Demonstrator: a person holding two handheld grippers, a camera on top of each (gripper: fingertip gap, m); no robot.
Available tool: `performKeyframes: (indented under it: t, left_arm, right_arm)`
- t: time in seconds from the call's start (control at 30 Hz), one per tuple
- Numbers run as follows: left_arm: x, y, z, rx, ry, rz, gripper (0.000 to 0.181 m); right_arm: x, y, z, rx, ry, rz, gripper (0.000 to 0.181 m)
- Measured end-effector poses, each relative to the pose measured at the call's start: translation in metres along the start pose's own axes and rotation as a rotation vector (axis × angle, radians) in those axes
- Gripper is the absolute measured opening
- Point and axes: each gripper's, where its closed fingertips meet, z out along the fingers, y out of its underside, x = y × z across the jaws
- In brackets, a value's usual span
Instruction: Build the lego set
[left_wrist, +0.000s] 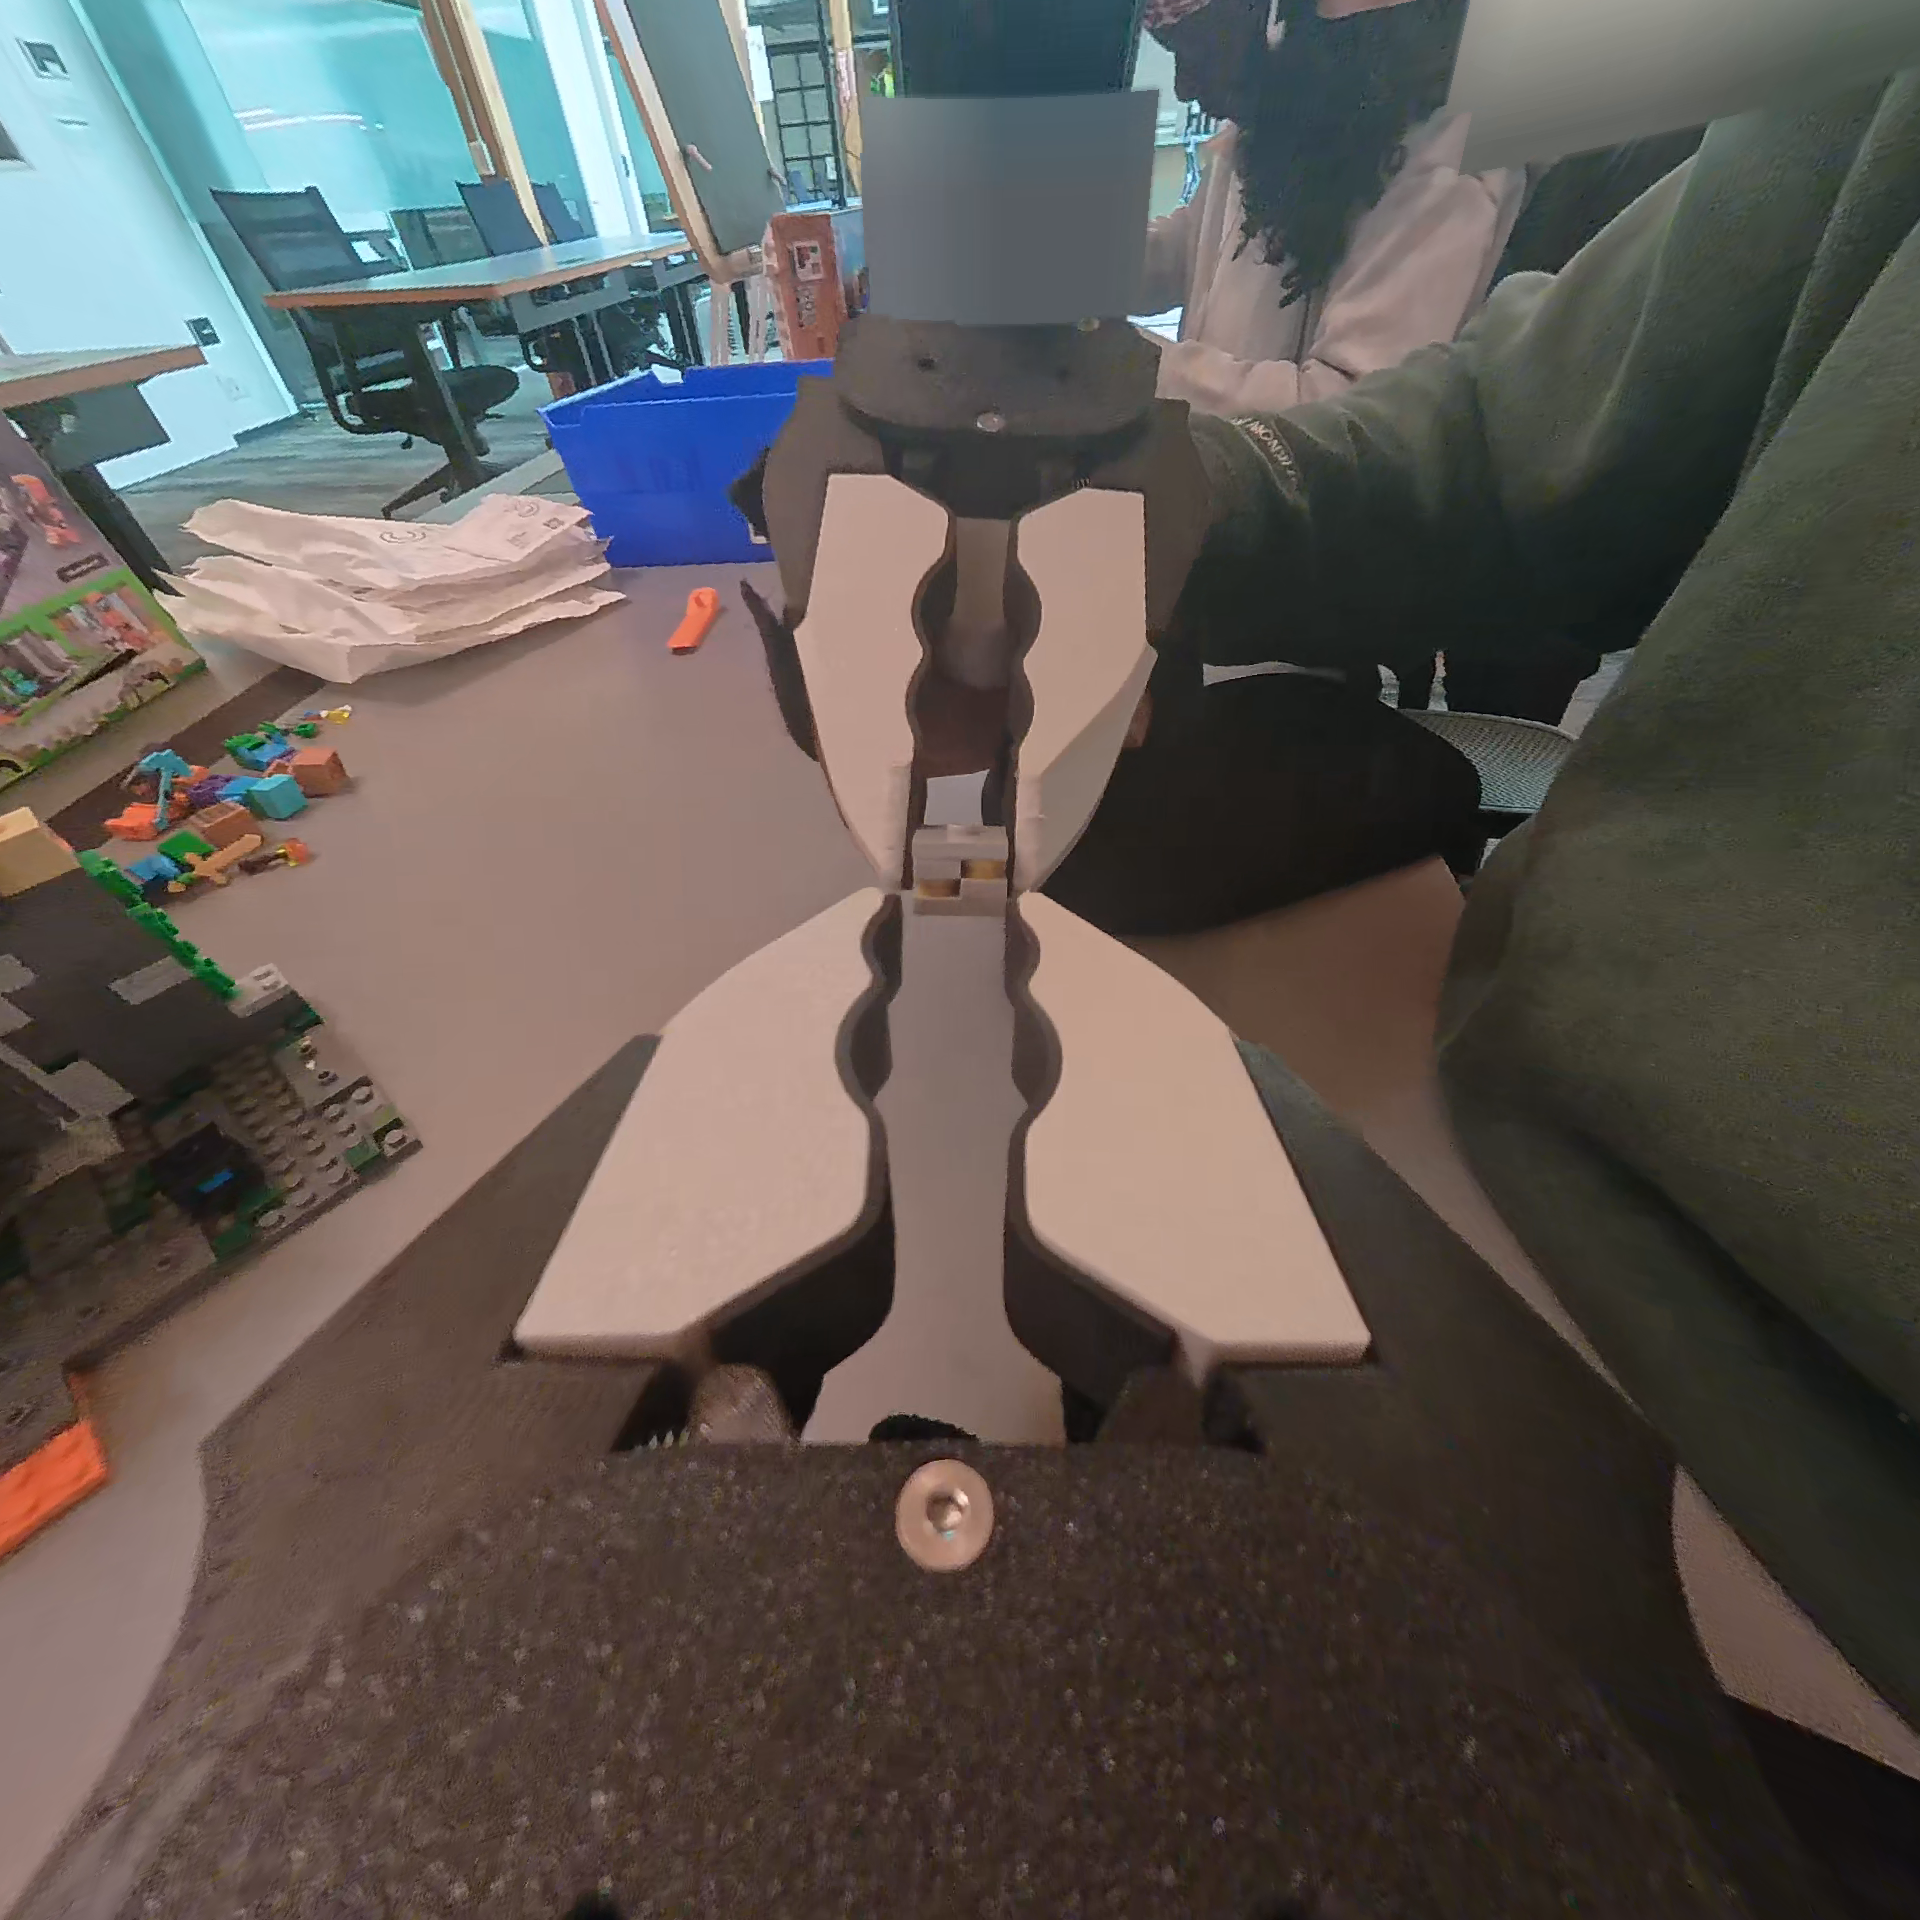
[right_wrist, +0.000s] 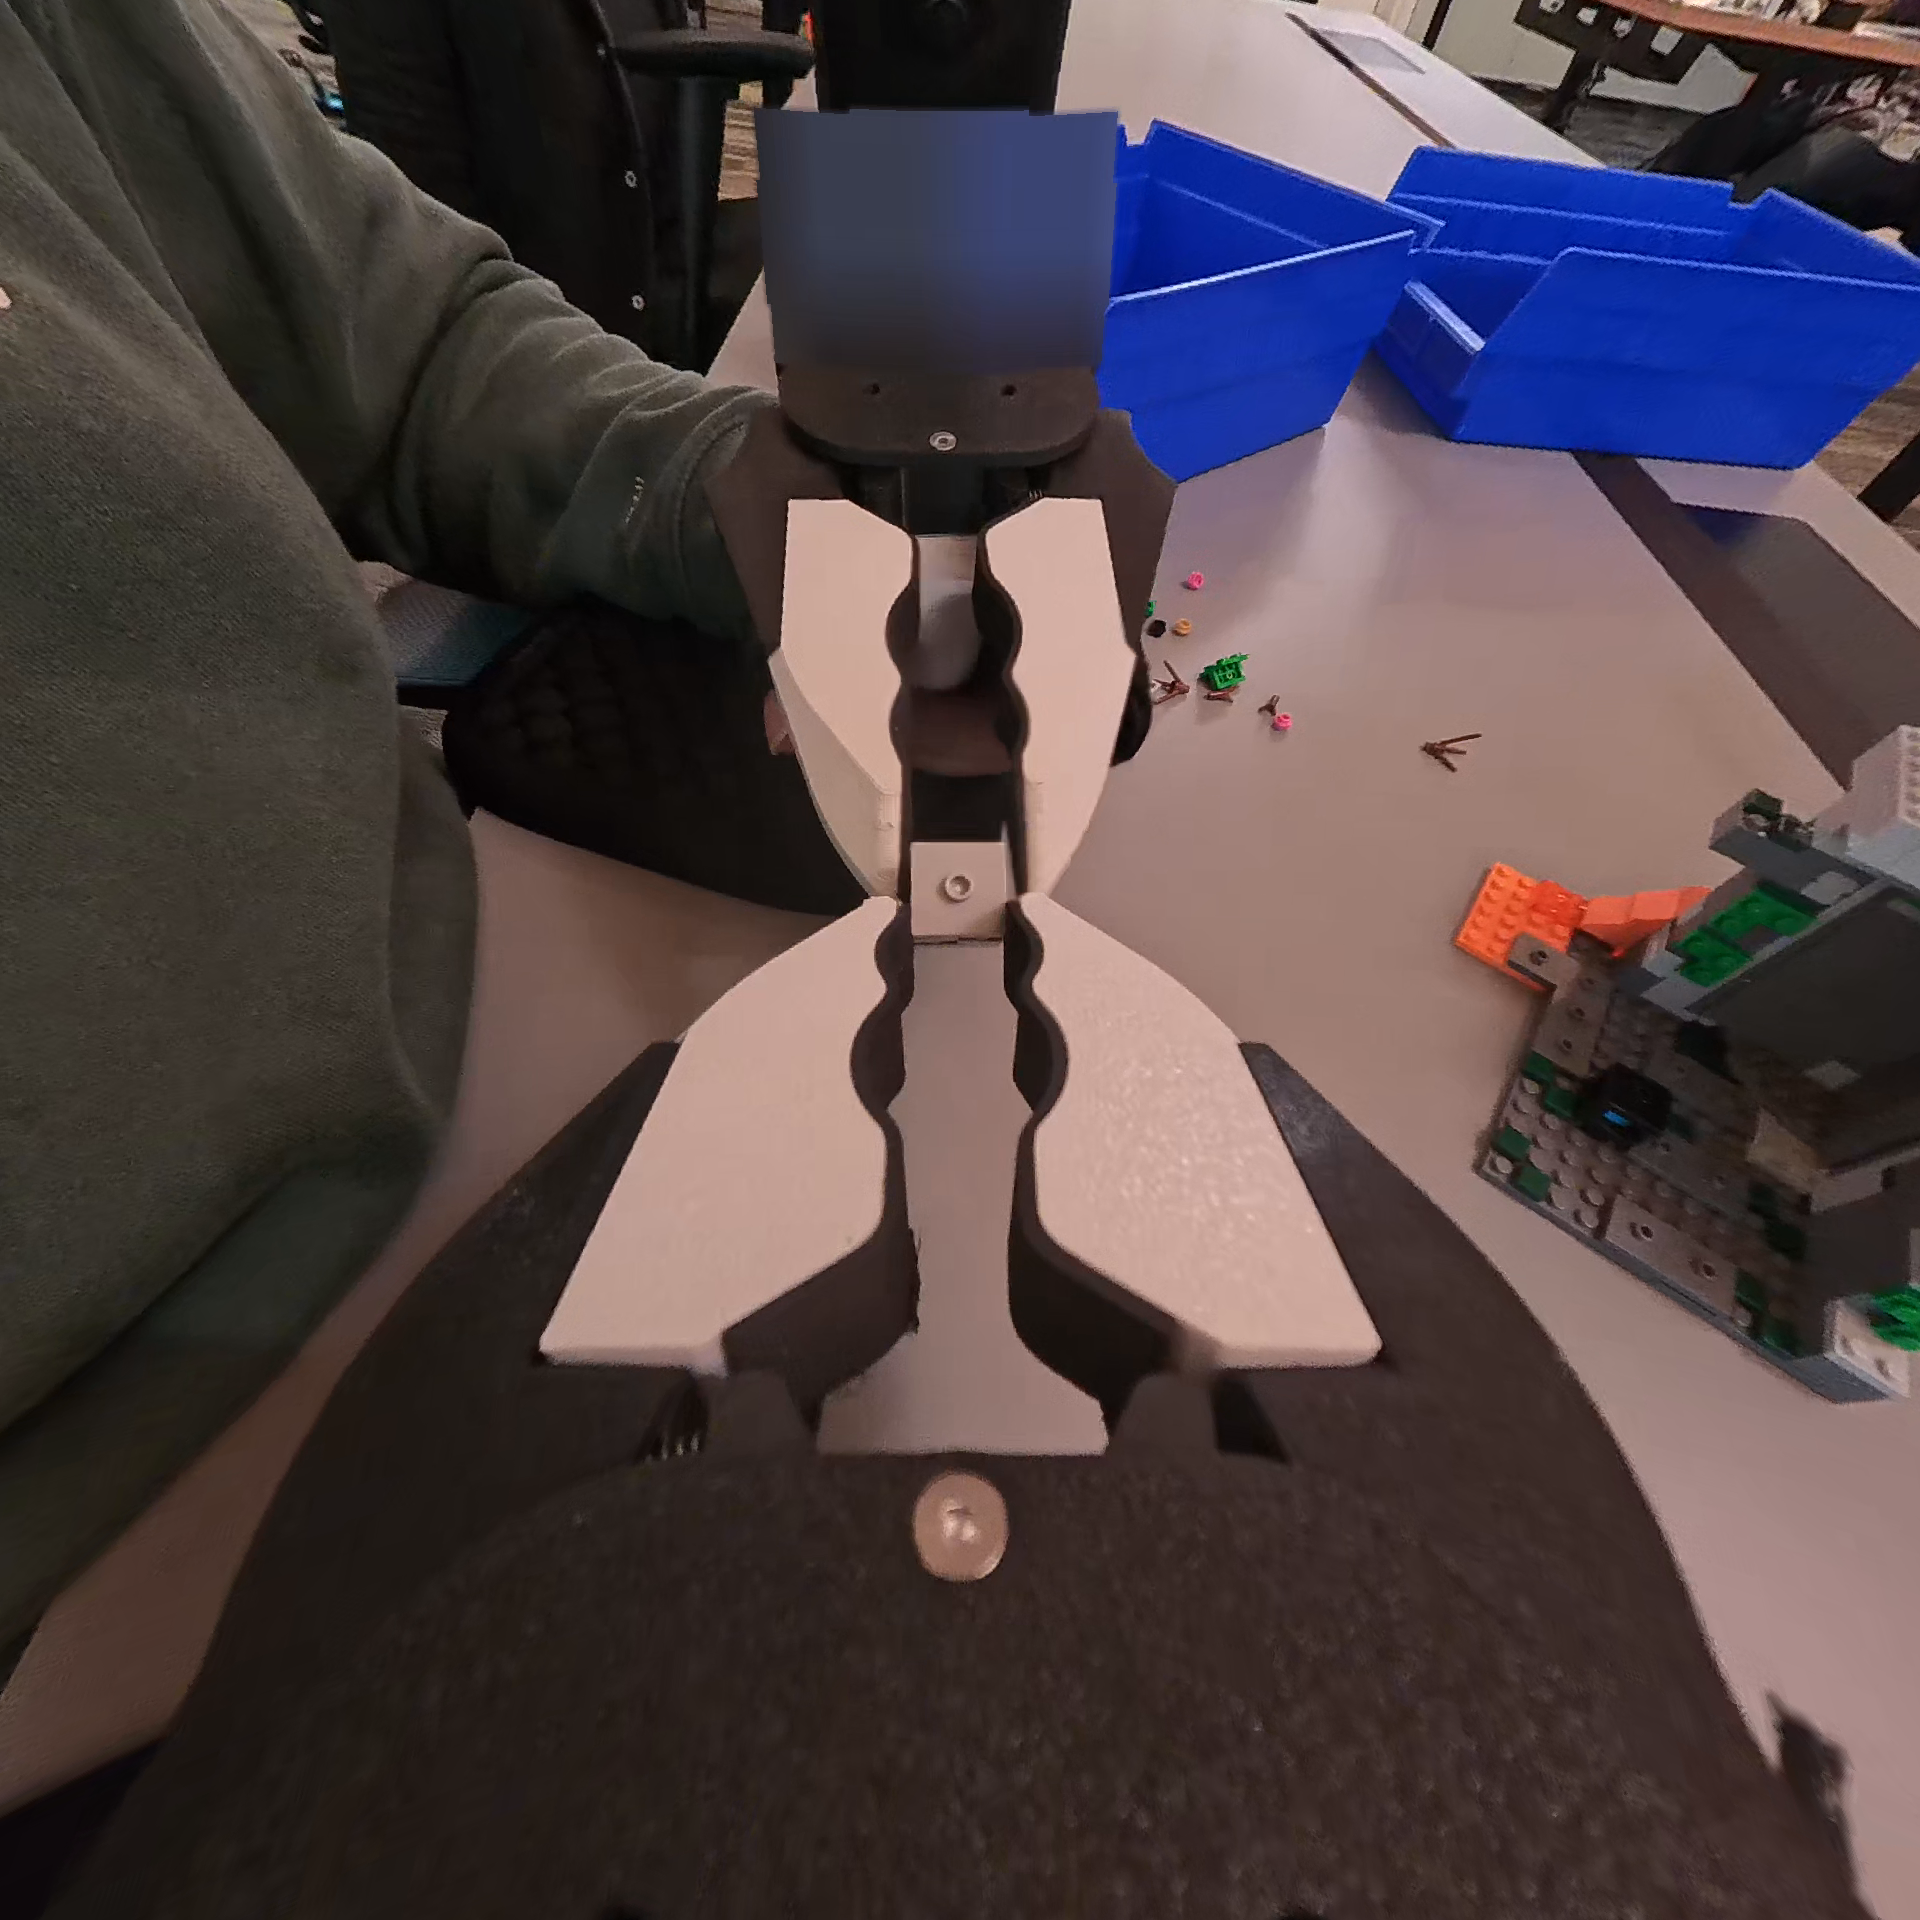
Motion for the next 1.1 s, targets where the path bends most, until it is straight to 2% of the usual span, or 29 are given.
performKeyframes:
  t: [0.07,0.17,0.3,0.4,0.5,0.63,0.77,0.9,1.1]
  left_arm:
    - [-0.003,-0.002,-0.002,0.012,-0.009,-0.018,0.025]
    - [-0.009,-0.002,-0.004,0.02,-0.039,-0.032,0.026]
    - [-0.011,0.001,-0.002,-0.004,-0.061,-0.023,0.021]
    - [-0.015,0.006,0.0,-0.038,-0.103,-0.005,0.017]
    - [-0.016,0.01,0.003,-0.071,-0.13,0.023,0.014]
    - [-0.013,0.015,0.006,-0.104,-0.132,0.061,0.013]
    - [-0.012,0.017,0.007,-0.111,-0.125,0.062,0.013]
    - [-0.012,0.017,0.007,-0.112,-0.122,0.059,0.013]
    - [-0.013,0.017,0.007,-0.111,-0.127,0.052,0.012]
  right_arm:
    - [0.002,0.001,-0.002,-0.004,-0.002,0.009,0.016]
    - [0.013,0.01,-0.013,-0.069,0.013,-0.005,0.016]
    - [0.059,0.058,-0.046,-0.324,0.073,0.01,0.016]
    - [0.098,0.098,-0.072,-0.487,0.116,0.089,0.016]
    - [0.116,0.121,-0.083,-0.559,0.121,0.148,0.016]
    - [0.124,0.143,-0.086,-0.616,0.137,0.155,0.016]
    - [0.126,0.154,-0.086,-0.641,0.15,0.158,0.018]
    - [0.127,0.152,-0.086,-0.625,0.166,0.154,0.027]
    - [0.13,0.127,-0.093,-0.487,0.206,0.187,0.034]
